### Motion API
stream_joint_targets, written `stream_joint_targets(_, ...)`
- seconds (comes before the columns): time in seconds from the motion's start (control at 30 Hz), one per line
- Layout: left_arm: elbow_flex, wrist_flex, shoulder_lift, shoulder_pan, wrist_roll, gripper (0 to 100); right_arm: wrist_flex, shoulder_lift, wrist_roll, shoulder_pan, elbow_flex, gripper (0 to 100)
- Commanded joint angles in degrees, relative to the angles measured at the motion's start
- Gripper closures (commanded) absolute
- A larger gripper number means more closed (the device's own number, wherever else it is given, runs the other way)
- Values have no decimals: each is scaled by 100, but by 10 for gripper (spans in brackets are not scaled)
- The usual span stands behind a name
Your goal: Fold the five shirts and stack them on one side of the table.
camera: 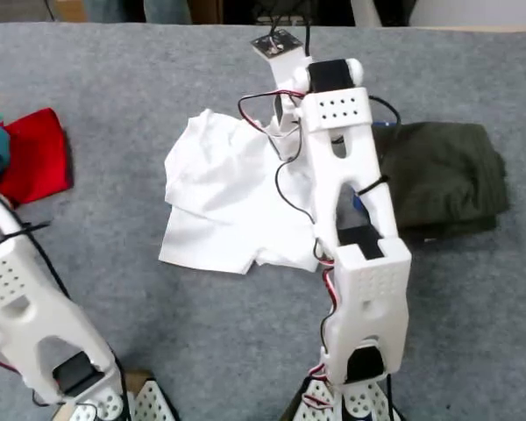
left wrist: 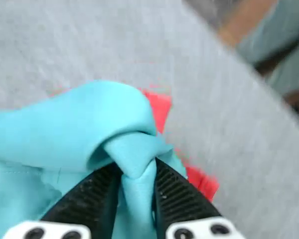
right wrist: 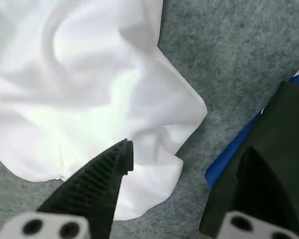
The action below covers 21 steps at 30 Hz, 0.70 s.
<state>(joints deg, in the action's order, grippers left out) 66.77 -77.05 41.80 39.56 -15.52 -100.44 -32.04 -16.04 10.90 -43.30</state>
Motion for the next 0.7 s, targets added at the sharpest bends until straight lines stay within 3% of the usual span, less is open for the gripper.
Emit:
stream_joint_targets(0.0,-277,149,369,-215,598,963,-53,303,88,114,-215,663)
stream_joint_targets(0.13,-259,-730,809,-303,888,852,-79,1086,79,475,40,688)
stream_joint_targets(0.23,242,-1582,809,-303,844,756,-70,1789,26,985,356,797)
stream_joint_targets(0.33,1481,-2382,677,-145,1169,762,-70,2387,-264,1600,963,920)
stream_joint_targets(0.4,1692,-2409,607,40,1178,761,-70,2651,-325,2101,1552,960)
stream_joint_targets(0.67,857,-2400,-334,796,1521,760,527,2545,-281,4009,3398,845)
